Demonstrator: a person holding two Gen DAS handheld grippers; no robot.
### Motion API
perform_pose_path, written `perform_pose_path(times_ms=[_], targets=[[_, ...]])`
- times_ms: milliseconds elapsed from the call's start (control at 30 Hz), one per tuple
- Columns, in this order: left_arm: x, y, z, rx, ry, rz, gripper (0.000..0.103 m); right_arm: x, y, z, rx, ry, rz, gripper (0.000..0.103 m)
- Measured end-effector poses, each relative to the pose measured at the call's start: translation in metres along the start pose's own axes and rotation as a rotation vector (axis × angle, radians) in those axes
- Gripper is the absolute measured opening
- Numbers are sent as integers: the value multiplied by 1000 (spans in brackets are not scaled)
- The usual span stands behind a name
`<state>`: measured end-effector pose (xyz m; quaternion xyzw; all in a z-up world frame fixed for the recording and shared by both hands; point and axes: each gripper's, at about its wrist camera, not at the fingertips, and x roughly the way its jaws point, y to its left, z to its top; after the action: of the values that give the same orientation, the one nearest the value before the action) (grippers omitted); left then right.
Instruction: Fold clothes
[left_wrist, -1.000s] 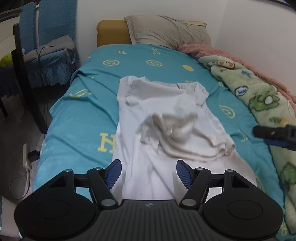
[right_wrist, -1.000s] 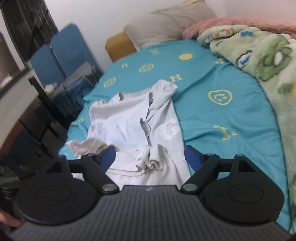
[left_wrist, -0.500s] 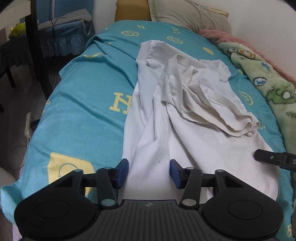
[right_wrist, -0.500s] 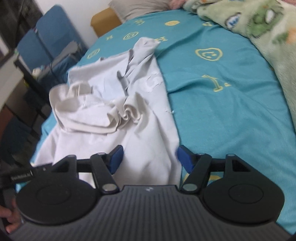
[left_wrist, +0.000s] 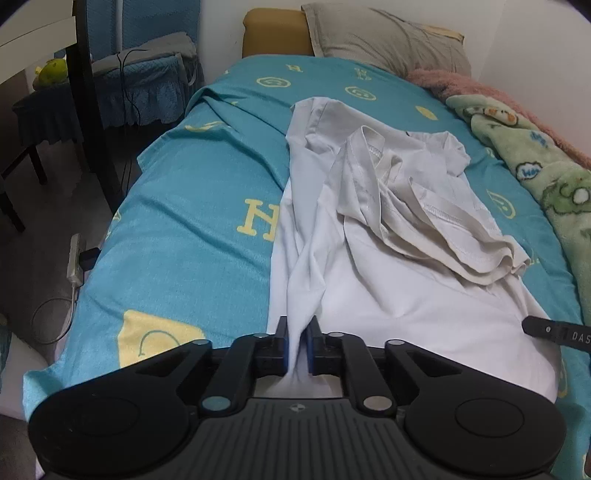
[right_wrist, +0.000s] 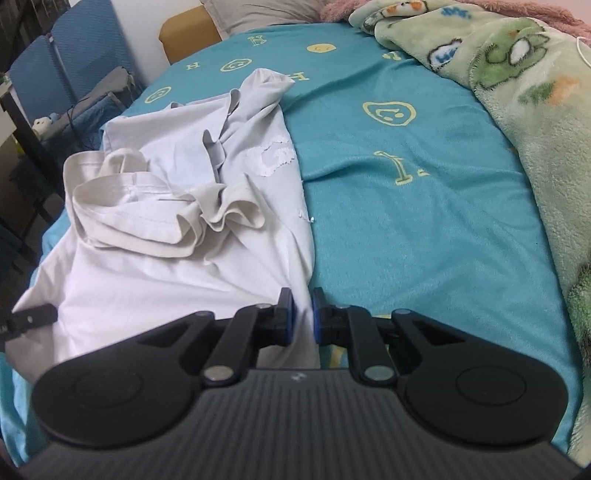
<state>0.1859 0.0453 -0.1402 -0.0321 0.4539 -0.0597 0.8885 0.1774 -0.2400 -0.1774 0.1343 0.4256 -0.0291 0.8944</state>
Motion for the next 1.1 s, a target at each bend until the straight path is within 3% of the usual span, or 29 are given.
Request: perform_pose_path(times_ms=[167, 333, 400, 433, 467, 600, 667, 800, 867, 967, 1100], targets=[[-37, 0, -2, -38, -31, -56, 48, -11, -2, 3, 39, -12, 6, 16], [-77, -5, -13, -106, -105, -201, 71, -35, -5, 9, 101, -42, 38, 21], [-78, -7, -21, -146, -63, -269, 77, -46, -10, 9, 154, -56, 80, 55], [-74, -7, -25, -174, -23, -299, 77, -51, -12, 8, 188, -66, 109, 81], [-67, -6, -29, -211, 26, -321, 77, -56, -15, 6, 226, -78, 141, 88], [-31, 5, -40, -367, 203, -336, 77, -66, -21, -3, 383, -36, 285, 86], [-14, 14, -44, -445, 256, -336, 77, -66, -20, -12, 460, 9, 352, 87], [-4, 35, -45, -623, 205, -362, 76, -55, -13, -36, 613, 147, 502, 87], [0, 42, -42, -679, 162, -356, 70, -47, -5, -47, 666, 212, 560, 88], [6, 44, -41, -705, 151, -361, 61, -33, 6, -58, 710, 277, 623, 88], [4, 41, -42, -700, 148, -317, 41, -12, 16, -69, 769, 356, 668, 88]])
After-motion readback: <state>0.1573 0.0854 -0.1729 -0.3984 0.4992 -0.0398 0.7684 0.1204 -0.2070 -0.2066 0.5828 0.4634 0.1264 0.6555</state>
